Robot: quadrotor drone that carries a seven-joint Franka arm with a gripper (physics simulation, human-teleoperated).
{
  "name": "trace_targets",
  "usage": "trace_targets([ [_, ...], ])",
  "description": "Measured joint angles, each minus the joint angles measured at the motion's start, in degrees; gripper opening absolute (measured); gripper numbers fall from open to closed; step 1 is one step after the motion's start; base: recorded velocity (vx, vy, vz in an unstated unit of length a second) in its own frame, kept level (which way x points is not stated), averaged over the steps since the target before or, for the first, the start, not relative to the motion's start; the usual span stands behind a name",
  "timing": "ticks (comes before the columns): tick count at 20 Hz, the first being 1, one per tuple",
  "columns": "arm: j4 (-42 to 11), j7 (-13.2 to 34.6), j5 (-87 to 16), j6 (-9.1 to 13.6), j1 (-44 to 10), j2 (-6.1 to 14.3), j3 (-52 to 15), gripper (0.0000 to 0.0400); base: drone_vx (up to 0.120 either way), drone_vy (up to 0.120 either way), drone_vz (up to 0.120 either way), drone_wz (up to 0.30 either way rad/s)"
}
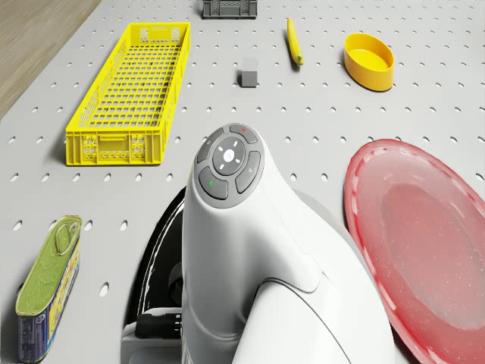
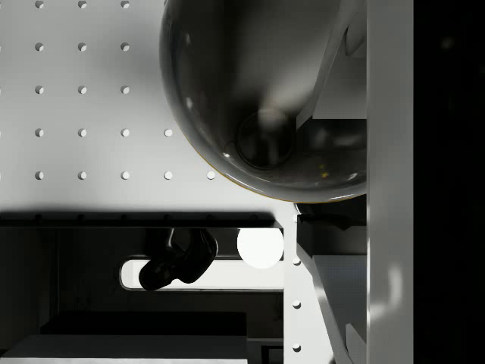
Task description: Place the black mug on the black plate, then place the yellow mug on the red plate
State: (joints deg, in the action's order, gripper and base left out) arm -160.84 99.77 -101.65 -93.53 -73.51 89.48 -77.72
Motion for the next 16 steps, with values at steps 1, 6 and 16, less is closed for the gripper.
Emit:
trace_targets([
  [1,0.00,0.00,0.01,-0.02,0.00,0.02,0.00,0.0110,0.120,-0.120,0.000,0.000],
  [6,0.00,0.02,0.04,-0.10,-0.03,0.11,-0.01,0.0110,0.120,-0.120,0.000,0.000],
  [16,0.01,0.04,0.11,-0.25,-0.06,0.27,-0.02,0.0110,0.120,-0.120,0.000,0.000],
])
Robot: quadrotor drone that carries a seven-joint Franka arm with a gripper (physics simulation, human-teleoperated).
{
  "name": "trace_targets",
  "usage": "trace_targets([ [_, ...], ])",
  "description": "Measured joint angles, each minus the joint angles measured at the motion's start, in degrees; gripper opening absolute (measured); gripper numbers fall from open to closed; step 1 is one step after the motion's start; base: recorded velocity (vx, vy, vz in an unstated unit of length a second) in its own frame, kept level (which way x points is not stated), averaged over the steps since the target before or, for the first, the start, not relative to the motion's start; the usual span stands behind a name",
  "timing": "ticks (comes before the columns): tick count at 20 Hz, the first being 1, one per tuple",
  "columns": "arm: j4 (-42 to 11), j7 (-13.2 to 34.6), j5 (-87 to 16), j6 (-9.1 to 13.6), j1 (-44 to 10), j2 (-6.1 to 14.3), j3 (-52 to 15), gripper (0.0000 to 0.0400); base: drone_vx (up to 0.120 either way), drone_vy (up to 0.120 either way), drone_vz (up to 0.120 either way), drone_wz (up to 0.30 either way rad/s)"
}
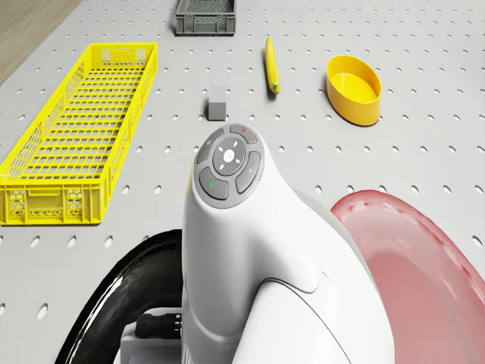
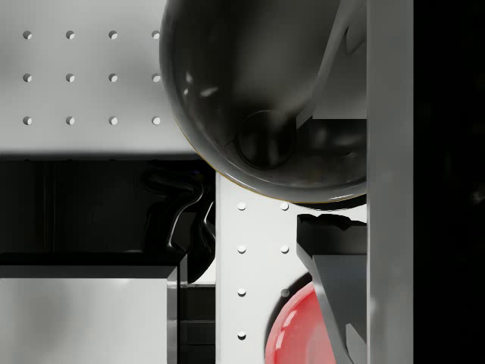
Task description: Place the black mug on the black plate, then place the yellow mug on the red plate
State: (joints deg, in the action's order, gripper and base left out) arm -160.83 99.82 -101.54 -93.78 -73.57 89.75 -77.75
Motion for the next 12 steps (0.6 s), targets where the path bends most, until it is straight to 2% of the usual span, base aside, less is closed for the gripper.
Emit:
trace_targets([
  [12,0.01,0.02,0.06,-0.14,-0.03,0.15,-0.01,0.0110,0.120,-0.120,0.000,0.000],
])
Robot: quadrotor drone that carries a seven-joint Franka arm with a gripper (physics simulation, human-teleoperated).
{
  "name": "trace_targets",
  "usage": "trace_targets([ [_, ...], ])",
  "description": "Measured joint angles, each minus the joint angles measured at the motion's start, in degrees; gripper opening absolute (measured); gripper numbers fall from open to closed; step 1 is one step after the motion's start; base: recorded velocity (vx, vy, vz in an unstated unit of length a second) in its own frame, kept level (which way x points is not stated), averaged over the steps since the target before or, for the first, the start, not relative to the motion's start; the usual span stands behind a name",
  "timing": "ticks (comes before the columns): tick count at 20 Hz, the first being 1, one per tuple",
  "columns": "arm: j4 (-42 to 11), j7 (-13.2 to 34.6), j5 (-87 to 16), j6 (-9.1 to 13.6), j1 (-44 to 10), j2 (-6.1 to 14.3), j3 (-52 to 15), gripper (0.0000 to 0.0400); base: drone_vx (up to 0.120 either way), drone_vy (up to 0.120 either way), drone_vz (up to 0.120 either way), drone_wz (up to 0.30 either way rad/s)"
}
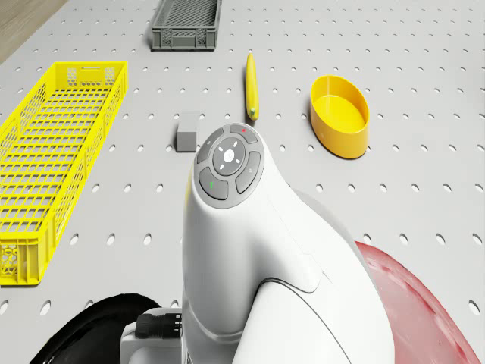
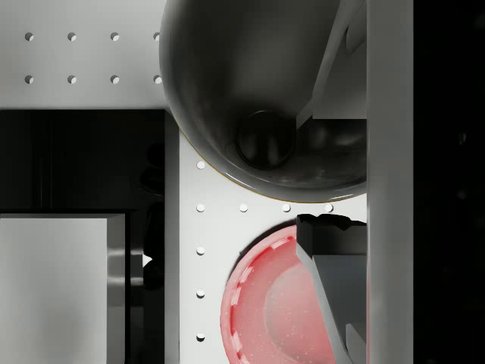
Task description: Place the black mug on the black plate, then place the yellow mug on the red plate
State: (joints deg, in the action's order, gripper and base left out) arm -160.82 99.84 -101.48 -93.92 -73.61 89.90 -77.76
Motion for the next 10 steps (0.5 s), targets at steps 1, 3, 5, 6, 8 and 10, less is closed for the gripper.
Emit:
trace_targets([
  [1,0.00,0.00,0.00,-0.01,0.00,0.01,0.00,0.0110,0.120,-0.120,0.000,0.000],
  [3,0.00,0.01,0.01,-0.03,-0.01,0.03,0.00,0.0110,0.120,-0.120,0.000,0.000],
  [5,0.00,0.01,0.02,-0.05,-0.01,0.05,0.00,0.0110,0.120,-0.120,0.000,0.000],
  [6,0.00,0.01,0.03,-0.06,-0.01,0.06,0.00,0.0110,0.120,-0.120,0.000,0.000],
  [8,0.00,0.01,0.03,-0.08,-0.02,0.08,-0.01,0.0110,0.120,-0.120,0.000,0.000],
  [10,0.00,0.02,0.04,-0.09,-0.02,0.10,-0.01,0.0110,0.120,-0.120,0.000,0.000],
])
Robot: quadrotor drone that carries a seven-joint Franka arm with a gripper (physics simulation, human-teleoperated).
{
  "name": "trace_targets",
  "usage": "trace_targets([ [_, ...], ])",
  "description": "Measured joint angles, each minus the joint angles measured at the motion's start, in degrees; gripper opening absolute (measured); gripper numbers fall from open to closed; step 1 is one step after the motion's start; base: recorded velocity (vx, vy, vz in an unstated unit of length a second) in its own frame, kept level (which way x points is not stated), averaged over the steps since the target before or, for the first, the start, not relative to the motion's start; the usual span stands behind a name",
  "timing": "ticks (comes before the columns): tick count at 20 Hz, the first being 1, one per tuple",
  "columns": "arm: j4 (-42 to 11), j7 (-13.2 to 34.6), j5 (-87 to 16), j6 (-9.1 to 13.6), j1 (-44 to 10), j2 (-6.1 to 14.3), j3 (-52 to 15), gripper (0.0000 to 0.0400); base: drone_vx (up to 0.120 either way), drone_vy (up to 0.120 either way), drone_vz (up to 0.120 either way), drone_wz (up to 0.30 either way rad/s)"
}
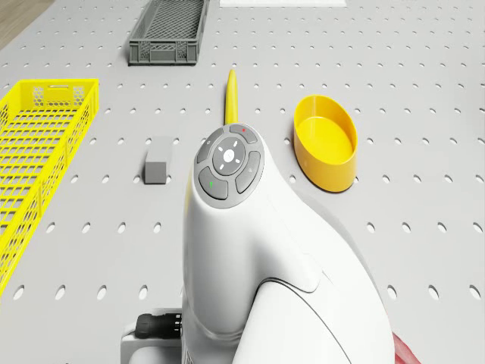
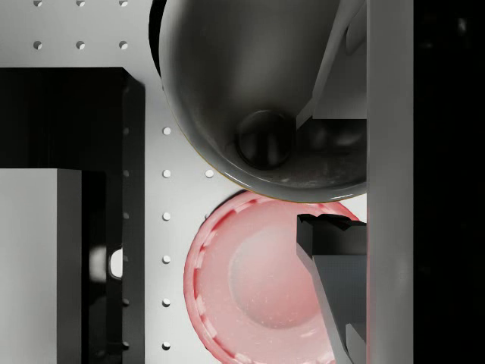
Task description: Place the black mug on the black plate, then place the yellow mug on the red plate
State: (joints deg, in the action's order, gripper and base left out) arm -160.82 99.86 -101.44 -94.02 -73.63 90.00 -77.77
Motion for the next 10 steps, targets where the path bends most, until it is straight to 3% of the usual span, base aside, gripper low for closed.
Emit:
trace_targets([
  [2,0.00,0.00,0.01,-0.02,0.00,0.02,0.00,0.0110,0.120,-0.120,0.000,0.000],
  [10,0.00,0.01,0.03,-0.07,-0.02,0.08,-0.01,0.0110,0.000,-0.120,0.000,0.000],
])
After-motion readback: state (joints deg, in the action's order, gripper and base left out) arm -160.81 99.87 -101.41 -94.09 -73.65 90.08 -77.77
